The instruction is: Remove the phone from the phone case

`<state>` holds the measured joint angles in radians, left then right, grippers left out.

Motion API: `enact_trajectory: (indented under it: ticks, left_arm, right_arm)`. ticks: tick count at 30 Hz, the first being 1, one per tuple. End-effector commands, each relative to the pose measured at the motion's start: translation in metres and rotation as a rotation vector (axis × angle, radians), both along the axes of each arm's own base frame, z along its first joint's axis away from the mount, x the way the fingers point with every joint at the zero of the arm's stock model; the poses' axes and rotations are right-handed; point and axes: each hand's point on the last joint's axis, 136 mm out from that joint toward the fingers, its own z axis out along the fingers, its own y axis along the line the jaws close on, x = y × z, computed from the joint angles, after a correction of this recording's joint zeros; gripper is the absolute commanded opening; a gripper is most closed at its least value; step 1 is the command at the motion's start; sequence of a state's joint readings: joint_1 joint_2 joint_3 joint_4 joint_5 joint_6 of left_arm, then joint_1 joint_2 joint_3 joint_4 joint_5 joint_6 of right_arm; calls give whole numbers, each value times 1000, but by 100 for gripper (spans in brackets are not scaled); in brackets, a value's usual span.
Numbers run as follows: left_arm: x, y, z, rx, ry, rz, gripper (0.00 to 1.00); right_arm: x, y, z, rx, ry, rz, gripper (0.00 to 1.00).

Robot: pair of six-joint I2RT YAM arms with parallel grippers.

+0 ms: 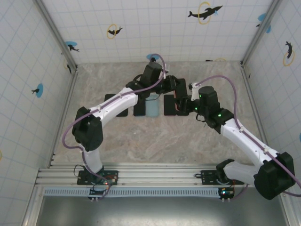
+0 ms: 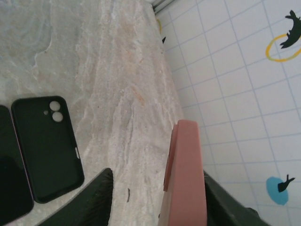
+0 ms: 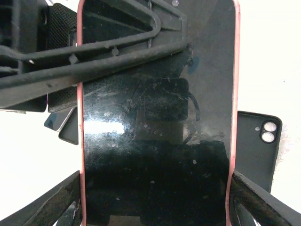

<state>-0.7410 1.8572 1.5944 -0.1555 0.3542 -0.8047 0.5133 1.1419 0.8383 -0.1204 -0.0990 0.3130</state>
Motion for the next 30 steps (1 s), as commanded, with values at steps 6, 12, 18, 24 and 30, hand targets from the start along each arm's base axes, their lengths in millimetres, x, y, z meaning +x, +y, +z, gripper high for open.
enact_trajectory:
  ticks: [6,12,18,24,30]
  left_arm:
    - [-6,-3,14,-21,-36,-20,22]
    - [-12,-6,21,-64,-37,-48,17]
    - [-16,-6,31,-145,-20,-60,13]
    - [-11,1,46,-202,-30,-33,13]
    - [-2,11,62,-280,-43,0,13]
  right_arm:
    - [4,6,25,30,-55,7,44]
    - [2,14,25,78,-35,32,49]
    - [2,15,25,85,-37,36,64]
    - [-1,13,27,104,-54,40,83]
    - [-7,5,33,111,-83,22,92]
